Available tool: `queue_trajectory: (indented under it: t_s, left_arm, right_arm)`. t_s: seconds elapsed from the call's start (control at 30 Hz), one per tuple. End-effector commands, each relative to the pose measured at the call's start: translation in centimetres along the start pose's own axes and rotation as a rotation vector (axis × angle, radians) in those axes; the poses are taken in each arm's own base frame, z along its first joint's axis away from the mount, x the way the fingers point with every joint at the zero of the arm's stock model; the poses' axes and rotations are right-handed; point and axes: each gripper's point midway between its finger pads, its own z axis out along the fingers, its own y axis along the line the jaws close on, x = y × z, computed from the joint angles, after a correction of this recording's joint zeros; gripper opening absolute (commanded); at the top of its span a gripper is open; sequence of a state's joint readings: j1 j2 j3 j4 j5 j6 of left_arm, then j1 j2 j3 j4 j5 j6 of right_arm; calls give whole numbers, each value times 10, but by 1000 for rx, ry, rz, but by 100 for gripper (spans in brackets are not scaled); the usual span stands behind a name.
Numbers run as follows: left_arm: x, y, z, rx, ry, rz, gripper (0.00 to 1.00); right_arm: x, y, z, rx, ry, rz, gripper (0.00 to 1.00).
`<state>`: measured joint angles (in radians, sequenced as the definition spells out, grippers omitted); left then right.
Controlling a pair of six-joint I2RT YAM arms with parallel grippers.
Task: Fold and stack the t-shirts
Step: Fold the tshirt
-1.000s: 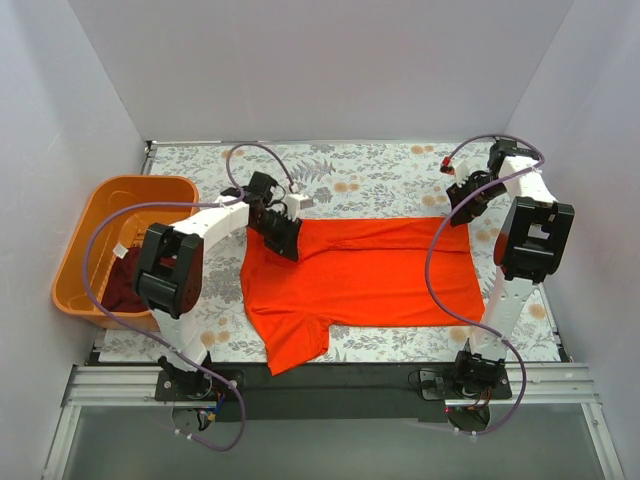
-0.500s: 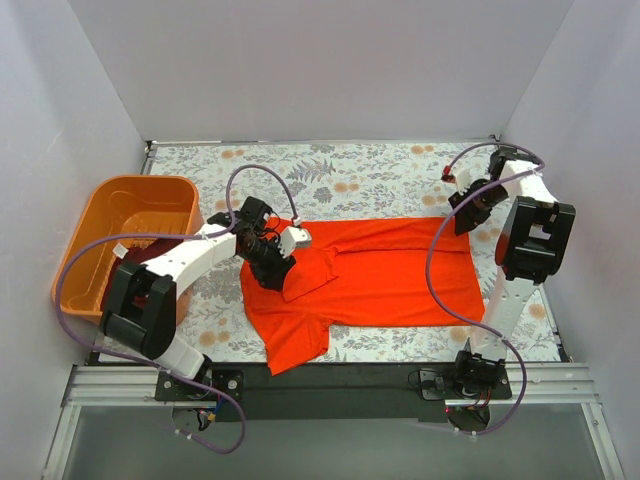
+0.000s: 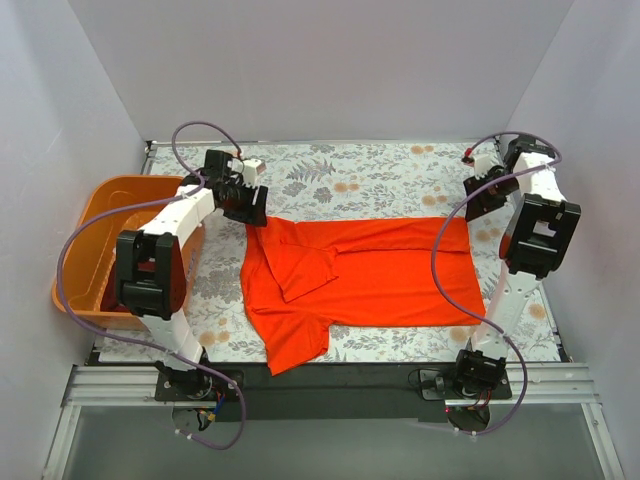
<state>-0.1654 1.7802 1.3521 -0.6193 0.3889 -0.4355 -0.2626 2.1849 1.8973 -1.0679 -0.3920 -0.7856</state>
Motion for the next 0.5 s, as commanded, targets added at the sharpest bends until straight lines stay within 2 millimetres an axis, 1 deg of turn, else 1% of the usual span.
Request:
queue_trajectory:
  t_s: [0.0,0.03,0.13,0.3,0.37,0.47]
  left_arm:
    - [-1,-2,-1,-42,15,-132,58]
    - [3,-2,0,-52,28,-164,61]
    - [19,1,6,-56,70,-217,62]
    - [26,9,15,-72,75,-282,62]
    - [29,12,20,-82,90,-302,62]
    - [34,15,29,-95,107,-341,61]
  right_arm:
    - [-1,2,7,-17,8,107,46]
    - [2,1,10,-21,15,123,46]
    - [9,3,17,-34,37,144,47]
    - [12,0,31,-55,48,180,48]
    - [9,-2,32,-54,41,180,48]
    - [9,-4,39,-68,40,191,47]
